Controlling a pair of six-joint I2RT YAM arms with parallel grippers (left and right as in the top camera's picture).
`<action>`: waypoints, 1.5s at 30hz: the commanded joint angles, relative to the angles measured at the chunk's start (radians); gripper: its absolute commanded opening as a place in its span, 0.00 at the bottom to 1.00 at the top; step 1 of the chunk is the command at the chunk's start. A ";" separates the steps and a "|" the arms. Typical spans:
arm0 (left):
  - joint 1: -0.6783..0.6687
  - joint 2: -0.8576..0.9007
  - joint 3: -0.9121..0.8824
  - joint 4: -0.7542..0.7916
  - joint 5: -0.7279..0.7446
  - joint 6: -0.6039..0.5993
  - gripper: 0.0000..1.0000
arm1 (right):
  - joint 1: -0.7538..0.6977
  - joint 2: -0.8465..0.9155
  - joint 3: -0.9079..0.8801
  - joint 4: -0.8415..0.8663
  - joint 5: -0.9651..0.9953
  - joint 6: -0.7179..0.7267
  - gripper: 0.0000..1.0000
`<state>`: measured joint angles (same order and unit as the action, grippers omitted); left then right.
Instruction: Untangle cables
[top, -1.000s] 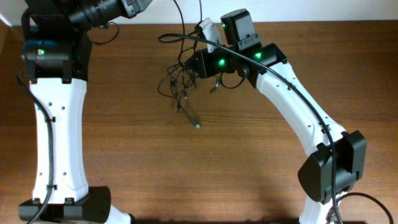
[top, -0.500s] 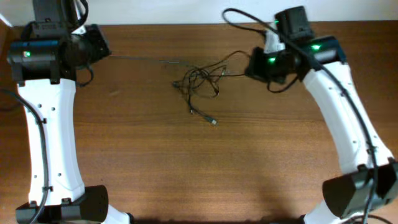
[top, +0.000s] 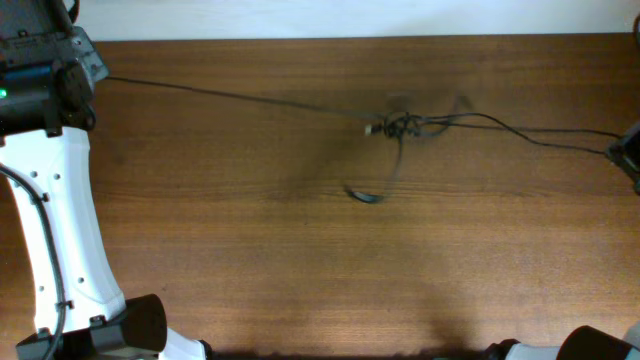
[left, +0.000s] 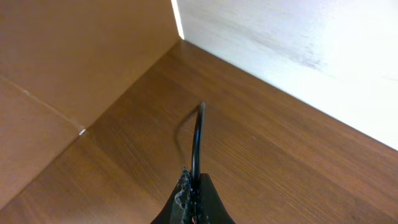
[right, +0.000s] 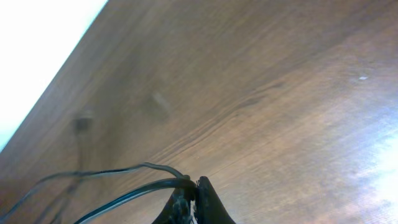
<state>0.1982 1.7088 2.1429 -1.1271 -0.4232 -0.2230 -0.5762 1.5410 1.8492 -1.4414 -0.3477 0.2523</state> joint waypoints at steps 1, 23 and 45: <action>0.021 -0.016 0.005 0.013 -0.135 0.024 0.00 | -0.014 0.018 0.002 0.001 0.048 -0.033 0.04; 0.118 0.105 0.005 -0.289 0.652 0.296 0.43 | 0.579 0.100 0.002 0.043 0.152 0.148 0.04; -0.620 0.688 0.003 0.174 0.659 -0.140 0.28 | 0.570 0.216 0.001 -0.074 0.274 0.076 0.99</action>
<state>-0.3824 2.3577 2.1429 -0.9974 0.2733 -0.2558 -0.0040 1.7515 1.8492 -1.5116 -0.0898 0.3355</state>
